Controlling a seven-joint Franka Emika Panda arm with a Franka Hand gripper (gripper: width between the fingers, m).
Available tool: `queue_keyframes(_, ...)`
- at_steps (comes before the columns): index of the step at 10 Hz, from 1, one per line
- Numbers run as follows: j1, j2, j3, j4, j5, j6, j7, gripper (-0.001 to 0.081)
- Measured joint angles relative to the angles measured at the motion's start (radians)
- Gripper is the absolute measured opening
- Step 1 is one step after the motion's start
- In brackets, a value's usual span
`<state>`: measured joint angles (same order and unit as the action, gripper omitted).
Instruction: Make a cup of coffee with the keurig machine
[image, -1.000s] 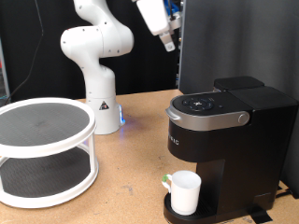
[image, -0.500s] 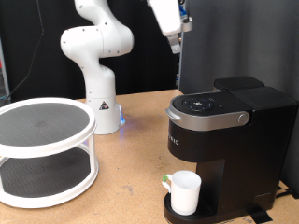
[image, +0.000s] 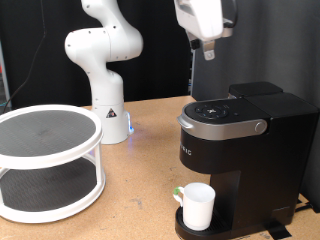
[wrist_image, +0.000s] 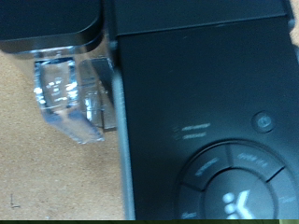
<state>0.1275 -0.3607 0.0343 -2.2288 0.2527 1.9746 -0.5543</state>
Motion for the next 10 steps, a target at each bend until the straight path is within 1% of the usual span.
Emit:
queue_keyframes(2, 0.0, 0.049, 0.01, 0.057, -0.019, 0.004, 0.0, 0.0805)
queue_keyframes(4, 0.0, 0.086, 0.017, 0.094, -0.027, 0.005, 0.003, 0.0805)
queue_keyframes(8, 0.0, 0.147, 0.019, 0.148, -0.03, 0.005, 0.003, 0.0805)
queue_keyframes(10, 0.0, 0.165, 0.019, 0.162, -0.03, 0.006, 0.0, 0.0805)
